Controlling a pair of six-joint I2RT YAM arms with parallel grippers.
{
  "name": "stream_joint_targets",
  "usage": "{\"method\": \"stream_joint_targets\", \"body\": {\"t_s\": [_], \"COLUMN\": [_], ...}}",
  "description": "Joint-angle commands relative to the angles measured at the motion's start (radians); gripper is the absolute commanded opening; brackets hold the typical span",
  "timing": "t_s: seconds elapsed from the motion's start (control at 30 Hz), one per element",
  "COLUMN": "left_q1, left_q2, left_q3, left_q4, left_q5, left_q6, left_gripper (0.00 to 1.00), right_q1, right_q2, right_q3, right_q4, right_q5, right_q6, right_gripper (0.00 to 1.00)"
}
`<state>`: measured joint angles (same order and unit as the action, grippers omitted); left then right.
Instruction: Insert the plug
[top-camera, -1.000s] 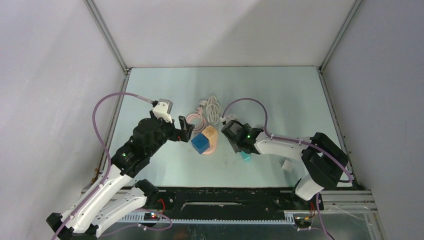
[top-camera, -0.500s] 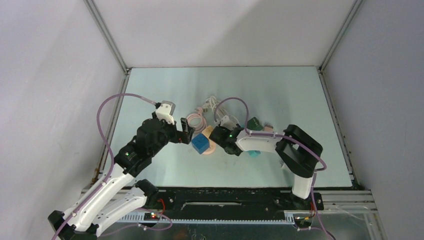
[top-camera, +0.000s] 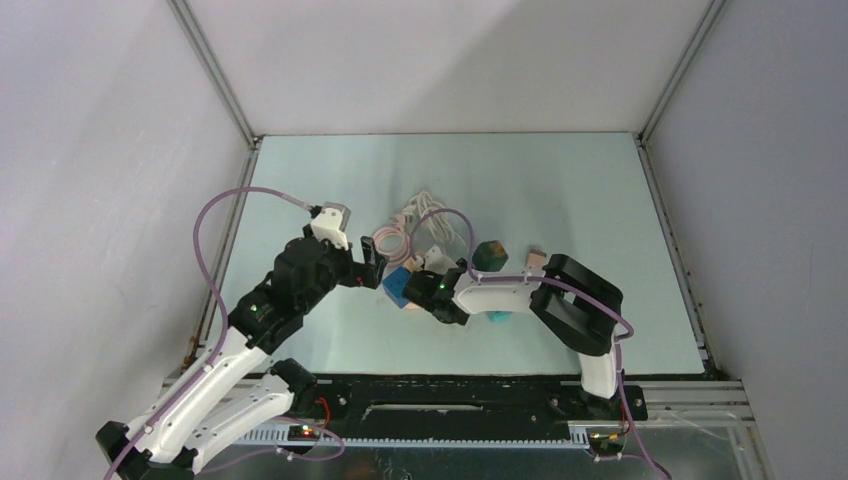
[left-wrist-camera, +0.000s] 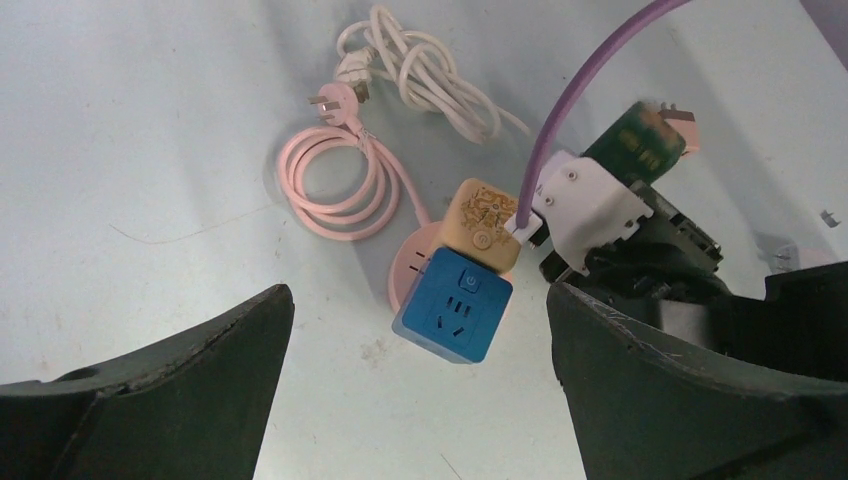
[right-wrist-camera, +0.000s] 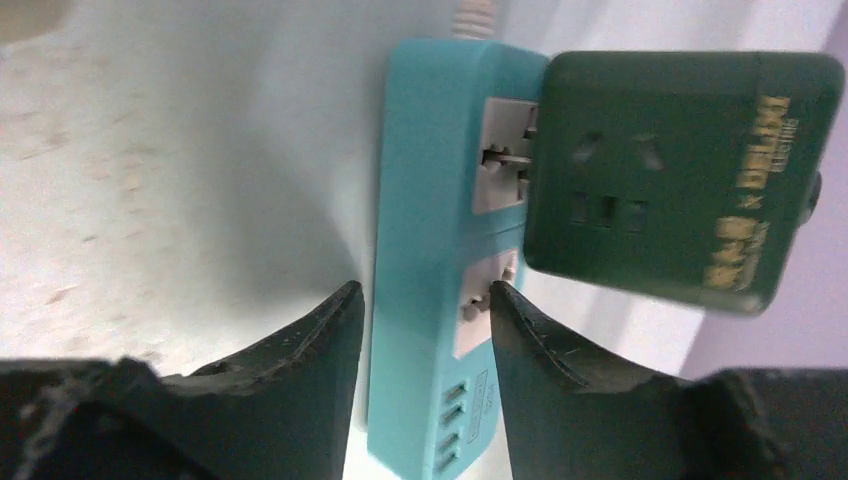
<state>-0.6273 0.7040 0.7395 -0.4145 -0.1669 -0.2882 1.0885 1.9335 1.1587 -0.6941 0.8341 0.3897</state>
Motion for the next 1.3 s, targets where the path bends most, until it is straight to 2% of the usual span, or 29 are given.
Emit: {"method": "stream_joint_targets", "body": {"t_s": [0.0, 0.17, 0.33, 0.53, 0.67, 0.9, 1.03, 1.17, 1.27], "left_q1": [0.012, 0.019, 0.025, 0.041, 0.067, 0.090, 0.090, 0.079, 0.030], "left_q2": [-0.007, 0.003, 0.015, 0.052, 0.079, 0.168, 0.261, 0.380, 0.476], "left_q3": [0.040, 0.058, 0.063, 0.074, 0.075, 0.069, 0.074, 0.088, 0.129], "left_q4": [0.006, 0.009, 0.026, 0.048, 0.079, 0.166, 0.242, 0.355, 0.379], "left_q5": [-0.014, 0.000, 0.022, 0.066, 0.118, 0.270, 0.384, 0.520, 0.538], "left_q6": [0.002, -0.005, -0.006, -0.007, -0.013, -0.039, -0.056, -0.091, -0.084], "left_gripper": [1.00, 1.00, 1.00, 1.00, 1.00, 0.98, 0.95, 0.91, 0.90], "right_q1": [0.035, 0.062, 0.073, 0.081, 0.051, -0.104, -0.294, -0.510, -0.615], "right_q2": [0.037, 0.053, 0.028, -0.125, -0.271, -0.544, -0.677, -0.697, -0.656], "right_q3": [0.016, 0.017, 0.015, -0.007, -0.043, -0.117, -0.189, -0.241, -0.245], "right_q4": [0.034, 0.025, -0.003, -0.021, 0.010, 0.101, 0.176, 0.265, 0.321], "right_q5": [-0.150, -0.155, -0.175, -0.241, -0.355, -0.682, -0.843, -1.044, -1.152], "right_q6": [0.062, 0.084, 0.104, 0.108, 0.072, -0.002, 0.000, 0.008, 0.017], "right_gripper": [0.53, 0.60, 0.62, 0.77, 0.84, 0.87, 0.86, 0.83, 0.78]}}
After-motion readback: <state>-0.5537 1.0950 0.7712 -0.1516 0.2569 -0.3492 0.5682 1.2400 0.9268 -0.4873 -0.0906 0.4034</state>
